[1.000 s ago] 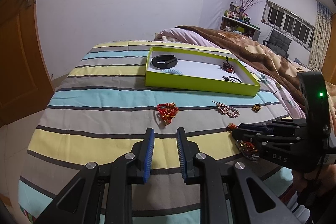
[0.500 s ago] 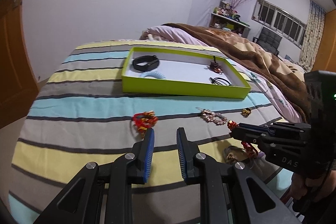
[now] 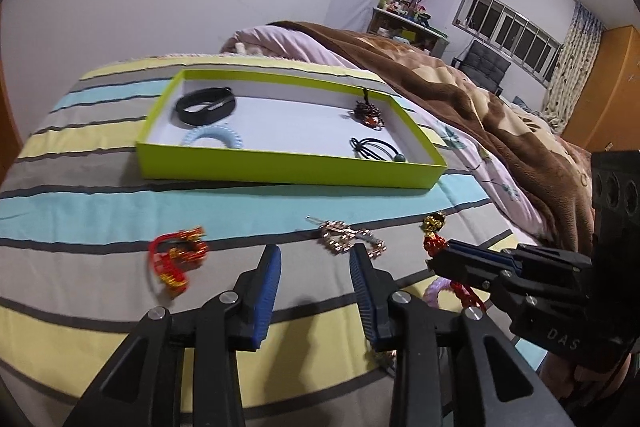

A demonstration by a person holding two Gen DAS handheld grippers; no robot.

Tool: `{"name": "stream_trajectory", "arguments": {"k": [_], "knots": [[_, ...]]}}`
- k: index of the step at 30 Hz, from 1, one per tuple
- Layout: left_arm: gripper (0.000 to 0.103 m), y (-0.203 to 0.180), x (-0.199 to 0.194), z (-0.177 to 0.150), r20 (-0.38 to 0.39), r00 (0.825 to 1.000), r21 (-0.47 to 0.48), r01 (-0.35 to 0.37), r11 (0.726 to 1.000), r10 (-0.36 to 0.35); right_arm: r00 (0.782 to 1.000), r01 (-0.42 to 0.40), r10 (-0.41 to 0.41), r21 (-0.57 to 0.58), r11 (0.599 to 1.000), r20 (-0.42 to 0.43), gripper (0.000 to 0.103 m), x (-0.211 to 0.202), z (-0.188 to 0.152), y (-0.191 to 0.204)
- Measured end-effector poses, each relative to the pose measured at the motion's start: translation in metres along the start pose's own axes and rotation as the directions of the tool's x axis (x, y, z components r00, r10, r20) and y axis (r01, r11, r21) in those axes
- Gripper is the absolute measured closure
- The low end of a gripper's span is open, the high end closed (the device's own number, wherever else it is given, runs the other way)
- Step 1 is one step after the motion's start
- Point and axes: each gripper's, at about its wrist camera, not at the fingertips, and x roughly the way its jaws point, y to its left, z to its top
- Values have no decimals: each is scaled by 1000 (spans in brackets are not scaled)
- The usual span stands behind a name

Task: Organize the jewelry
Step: 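Lift the red keychain with the right gripper while the left moves to the rose-gold hair clip, then close the left gripper on the rose-gold hair clip while the right holds the red keychain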

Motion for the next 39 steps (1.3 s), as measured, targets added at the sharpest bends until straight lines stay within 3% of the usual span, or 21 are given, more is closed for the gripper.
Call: {"name": "stream_trajectory", "arguments": {"k": [10, 18, 19, 20, 27, 31, 39], "knots": [[58, -1, 40, 15, -60, 998, -73, 25, 997, -29, 1000, 0, -1, 28, 1000, 13, 93, -6, -1, -16], [58, -15, 55, 21, -57, 997, -34, -51, 998, 49, 1000, 6, -7, 49, 999, 20, 93, -7, -1, -27], [62, -17, 56, 20, -55, 996, -22, -65, 998, 64, 1000, 7, -8, 52, 999, 21, 93, -8, -2, -28], [74, -19, 56, 20, -54, 995, -10, -81, 997, 81, 1000, 7, -9, 52, 999, 22, 93, -9, -2, -29], [78, -18, 48, 16, -47, 995, -6, -85, 996, 84, 1000, 12, -14, 57, 998, 25, 93, -12, -3, -31], [91, -19, 39, 15, -23, 997, -8, -70, 997, 70, 999, 16, -17, 55, 998, 29, 93, -15, -3, -30], [96, -24, 21, 13, 2, 999, 19, -37, 999, 37, 999, 23, -24, 50, 999, 39, 93, -20, -4, -27]]}}
